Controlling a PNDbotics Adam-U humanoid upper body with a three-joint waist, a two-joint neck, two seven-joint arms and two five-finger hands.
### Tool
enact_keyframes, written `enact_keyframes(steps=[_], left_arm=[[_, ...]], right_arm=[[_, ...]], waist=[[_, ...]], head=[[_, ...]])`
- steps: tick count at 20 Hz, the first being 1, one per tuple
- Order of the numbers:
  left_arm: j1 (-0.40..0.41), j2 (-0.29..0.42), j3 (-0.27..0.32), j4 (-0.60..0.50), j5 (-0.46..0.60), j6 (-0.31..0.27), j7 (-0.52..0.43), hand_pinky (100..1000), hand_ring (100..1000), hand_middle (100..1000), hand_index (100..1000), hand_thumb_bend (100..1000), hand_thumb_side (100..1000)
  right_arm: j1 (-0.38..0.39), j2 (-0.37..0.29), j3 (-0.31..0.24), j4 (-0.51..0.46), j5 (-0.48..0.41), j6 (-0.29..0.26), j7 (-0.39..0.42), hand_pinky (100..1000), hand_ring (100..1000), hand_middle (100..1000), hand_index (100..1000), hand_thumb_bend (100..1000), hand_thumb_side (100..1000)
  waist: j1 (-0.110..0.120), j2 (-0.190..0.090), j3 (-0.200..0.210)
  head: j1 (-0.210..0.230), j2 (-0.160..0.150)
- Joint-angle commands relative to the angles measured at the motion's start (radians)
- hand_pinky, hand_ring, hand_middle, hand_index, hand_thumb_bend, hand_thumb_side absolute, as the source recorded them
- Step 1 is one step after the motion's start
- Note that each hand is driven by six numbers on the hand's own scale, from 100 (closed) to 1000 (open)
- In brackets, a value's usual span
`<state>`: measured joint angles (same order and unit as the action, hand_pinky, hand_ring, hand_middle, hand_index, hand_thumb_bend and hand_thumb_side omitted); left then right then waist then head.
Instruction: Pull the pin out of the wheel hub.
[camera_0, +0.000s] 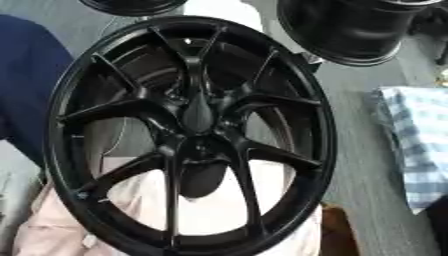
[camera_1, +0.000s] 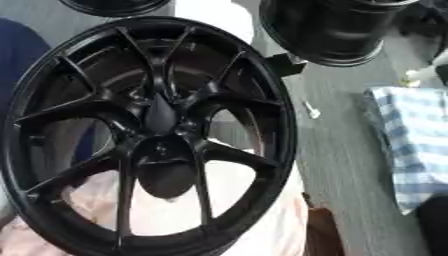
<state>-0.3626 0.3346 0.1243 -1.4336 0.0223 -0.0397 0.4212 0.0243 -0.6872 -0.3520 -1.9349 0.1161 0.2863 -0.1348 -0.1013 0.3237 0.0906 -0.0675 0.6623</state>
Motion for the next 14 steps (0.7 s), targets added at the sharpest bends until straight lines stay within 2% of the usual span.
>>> enact_keyframes(steps=[1,6,8,9,10,11,12,14], left_arm=[[-0.014,0.019,0.011,-0.022,0.007,0.0,0.006,598,669,597,706,100,768],[-0.016,0.014,0.012,-0.021,0.009,0.0,0.007,598,669,597,706,100,768],[-0.017,0.012,0.011,-0.021,0.01,0.0,0.007,598,669,597,706,100,767],[-0.018,0.011,0.011,-0.021,0.01,0.0,0.007,598,669,597,706,100,768],[-0.018,0.011,0.011,-0.021,0.01,0.0,0.007,598,669,597,706,100,768],[-0.018,0.011,0.011,-0.021,0.01,0.0,0.007,598,669,597,706,100,768],[-0.018,0.011,0.011,-0.02,0.01,0.0,0.007,598,670,597,706,100,770],[-0.017,0.011,0.011,-0.02,0.01,0.0,0.007,598,670,597,706,100,768]], right_arm=[[0.036,0.105,-0.031,-0.02,0.095,0.036,-0.077,634,575,279,453,339,100],[0.085,0.259,-0.018,0.06,0.198,0.064,-0.139,667,614,348,503,352,100],[0.091,0.297,-0.013,0.098,0.22,0.057,-0.146,687,661,433,577,372,100],[0.092,0.31,-0.011,0.115,0.227,0.05,-0.148,712,709,534,653,427,100],[0.094,0.321,-0.011,0.131,0.235,0.042,-0.145,725,733,583,697,491,120],[0.097,0.329,-0.011,0.146,0.242,0.032,-0.14,748,783,687,786,648,223],[0.098,0.334,-0.012,0.161,0.249,0.024,-0.13,763,822,769,839,602,326],[0.098,0.338,-0.023,0.182,0.256,0.02,-0.131,774,858,835,886,505,813]], waist=[[0.007,-0.014,-0.003],[0.014,-0.014,-0.003],[0.015,-0.013,-0.002],[0.016,-0.013,-0.002],[0.017,-0.013,-0.002],[0.017,-0.013,-0.002],[0.017,-0.014,-0.002],[0.017,-0.014,-0.003]], head=[[0.003,-0.018],[0.0,-0.021],[0.0,-0.021],[0.0,-0.021],[0.001,-0.022],[0.001,-0.022],[0.002,-0.021],[0.003,-0.02]])
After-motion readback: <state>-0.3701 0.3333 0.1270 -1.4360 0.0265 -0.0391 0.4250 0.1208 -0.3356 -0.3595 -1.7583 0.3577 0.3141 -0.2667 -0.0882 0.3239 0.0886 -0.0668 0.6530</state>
